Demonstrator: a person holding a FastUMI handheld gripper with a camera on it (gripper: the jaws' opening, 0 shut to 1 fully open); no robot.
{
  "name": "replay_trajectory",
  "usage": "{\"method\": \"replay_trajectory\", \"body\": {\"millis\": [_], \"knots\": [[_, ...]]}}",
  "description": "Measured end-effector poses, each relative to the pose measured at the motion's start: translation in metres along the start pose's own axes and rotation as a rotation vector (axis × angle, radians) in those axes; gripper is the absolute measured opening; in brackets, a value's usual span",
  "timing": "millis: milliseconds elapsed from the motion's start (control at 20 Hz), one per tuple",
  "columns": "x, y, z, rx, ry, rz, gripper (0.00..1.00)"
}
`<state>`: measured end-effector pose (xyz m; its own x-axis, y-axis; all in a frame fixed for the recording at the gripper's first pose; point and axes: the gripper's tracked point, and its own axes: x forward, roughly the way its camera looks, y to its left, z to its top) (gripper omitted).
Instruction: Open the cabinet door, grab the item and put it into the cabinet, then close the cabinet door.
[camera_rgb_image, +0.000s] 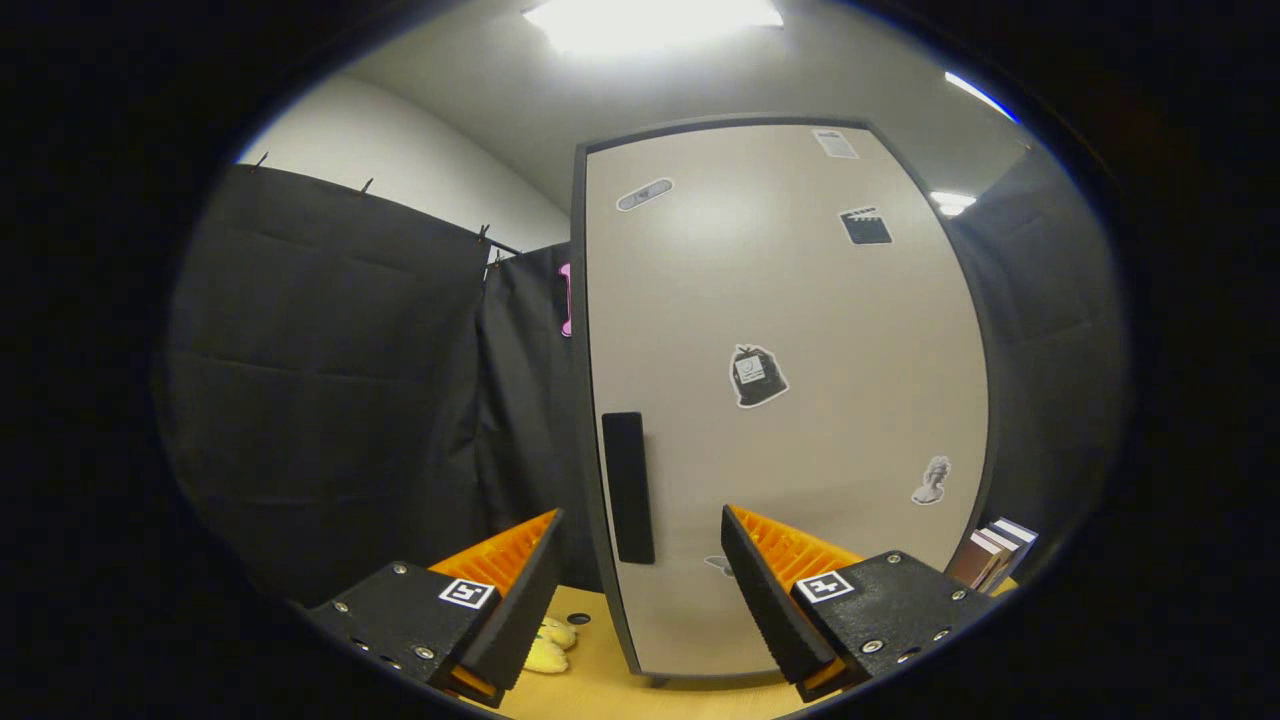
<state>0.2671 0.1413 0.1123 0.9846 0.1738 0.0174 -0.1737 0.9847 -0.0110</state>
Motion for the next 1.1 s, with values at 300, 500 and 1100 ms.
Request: {"method": "replay_trajectory", "body": {"millis": [300,500,1100], "knots": [[0.051,0.009,-0.013,-0.021,0.061,-0.005,0.89],[0.072,0.004,-0.018,0.000,0.079,-0.038,0.70],[0.074,0.008,-0.027,-0.007,0.160,-0.015,0.22]]}}
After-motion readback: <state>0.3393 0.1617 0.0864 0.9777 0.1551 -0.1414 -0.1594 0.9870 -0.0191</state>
